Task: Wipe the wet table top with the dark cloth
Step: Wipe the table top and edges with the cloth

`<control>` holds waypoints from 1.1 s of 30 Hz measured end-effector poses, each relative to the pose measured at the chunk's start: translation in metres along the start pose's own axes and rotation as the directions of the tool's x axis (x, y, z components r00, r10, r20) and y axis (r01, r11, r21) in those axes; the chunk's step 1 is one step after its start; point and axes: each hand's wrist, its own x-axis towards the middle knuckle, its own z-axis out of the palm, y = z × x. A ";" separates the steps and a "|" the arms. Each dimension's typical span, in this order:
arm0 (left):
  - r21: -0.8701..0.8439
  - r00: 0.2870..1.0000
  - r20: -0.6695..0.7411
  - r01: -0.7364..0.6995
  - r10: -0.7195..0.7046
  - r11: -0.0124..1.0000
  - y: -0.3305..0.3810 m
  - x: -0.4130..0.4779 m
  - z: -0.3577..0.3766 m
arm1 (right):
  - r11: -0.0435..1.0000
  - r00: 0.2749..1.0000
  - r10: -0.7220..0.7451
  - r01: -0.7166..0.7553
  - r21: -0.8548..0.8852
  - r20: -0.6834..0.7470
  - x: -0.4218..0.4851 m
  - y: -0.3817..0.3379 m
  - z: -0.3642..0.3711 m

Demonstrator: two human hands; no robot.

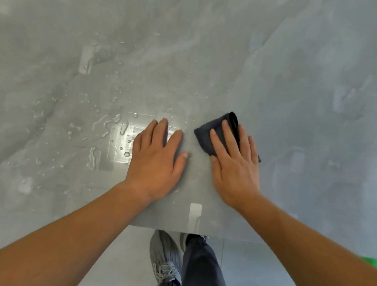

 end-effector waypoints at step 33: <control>0.088 0.987 0.023 -0.158 0.156 0.984 -0.012 0.208 -0.099 | 0.975 0.978 0.209 -0.209 0.079 0.007 0.167 0.045 -0.053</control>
